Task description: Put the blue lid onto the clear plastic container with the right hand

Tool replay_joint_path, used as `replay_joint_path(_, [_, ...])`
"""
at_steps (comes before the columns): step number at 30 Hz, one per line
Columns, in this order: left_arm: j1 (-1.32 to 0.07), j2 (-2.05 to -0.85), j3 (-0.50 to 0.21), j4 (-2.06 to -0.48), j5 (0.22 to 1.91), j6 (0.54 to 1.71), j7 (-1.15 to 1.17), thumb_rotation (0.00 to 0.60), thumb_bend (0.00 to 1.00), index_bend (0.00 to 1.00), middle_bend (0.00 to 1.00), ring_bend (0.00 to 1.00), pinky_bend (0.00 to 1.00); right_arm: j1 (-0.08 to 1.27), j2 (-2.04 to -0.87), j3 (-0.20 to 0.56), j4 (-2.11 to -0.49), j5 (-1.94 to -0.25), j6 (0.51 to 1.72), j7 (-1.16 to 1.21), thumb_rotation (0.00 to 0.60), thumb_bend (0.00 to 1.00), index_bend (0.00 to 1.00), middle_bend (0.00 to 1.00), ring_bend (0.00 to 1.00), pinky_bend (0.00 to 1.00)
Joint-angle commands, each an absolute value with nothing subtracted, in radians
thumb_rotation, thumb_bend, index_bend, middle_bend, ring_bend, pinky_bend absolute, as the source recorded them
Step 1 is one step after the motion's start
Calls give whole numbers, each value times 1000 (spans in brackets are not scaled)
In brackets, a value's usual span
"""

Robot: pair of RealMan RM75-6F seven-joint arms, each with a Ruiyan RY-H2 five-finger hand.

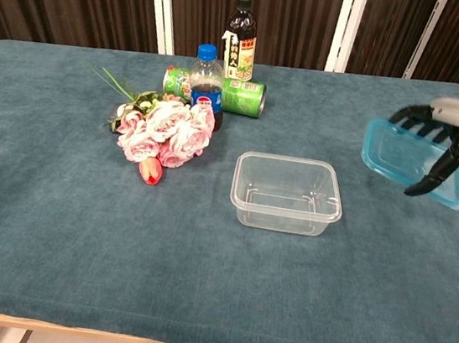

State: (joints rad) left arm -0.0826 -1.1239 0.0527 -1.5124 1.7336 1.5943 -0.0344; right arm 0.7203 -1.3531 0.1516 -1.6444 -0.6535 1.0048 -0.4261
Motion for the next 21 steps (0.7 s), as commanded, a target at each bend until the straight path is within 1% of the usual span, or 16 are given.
replay_joint_path(1, [-83,-1125,53,-1513,1734,1593,-32,600,455,58,0,52,162,701,-1242,159,-1796,-780,1019,-395,600,401,909,664,606,634])
replay_joint_path(4, [-84,-1126,53,-1514,1733,1589,-28,600,455,58,0,51,161,715,-1196,172,-1882,-821,1017,-410,600,401,910,664,606,633])
replay_joint_path(6, [-85,-1127,53,-1514,1732,1588,-26,600,455,58,0,51,161,732,-1180,180,-1926,-818,1016,-437,600,401,910,664,606,633])
replay_joint_path(8, [-85,-1127,53,-1515,1732,1587,-24,600,454,58,0,51,161,763,-1176,188,-1968,-794,1018,-488,600,400,910,664,606,633])
replay_joint_path(11, [-84,-1126,54,-1514,1733,1589,-25,600,455,59,0,51,161,817,-1202,208,-2009,-713,1017,-541,600,400,909,664,606,633])
replay_joint_path(16, [-79,-1120,54,-1511,1732,1599,-38,600,455,58,0,51,162,900,-1279,227,-1986,-585,1008,-582,600,400,909,664,606,633])
replay_joint_path(21, [-74,-1116,55,-1509,1735,1611,-49,600,455,59,0,52,162,949,-1350,226,-1935,-514,1002,-591,600,400,908,664,606,633])
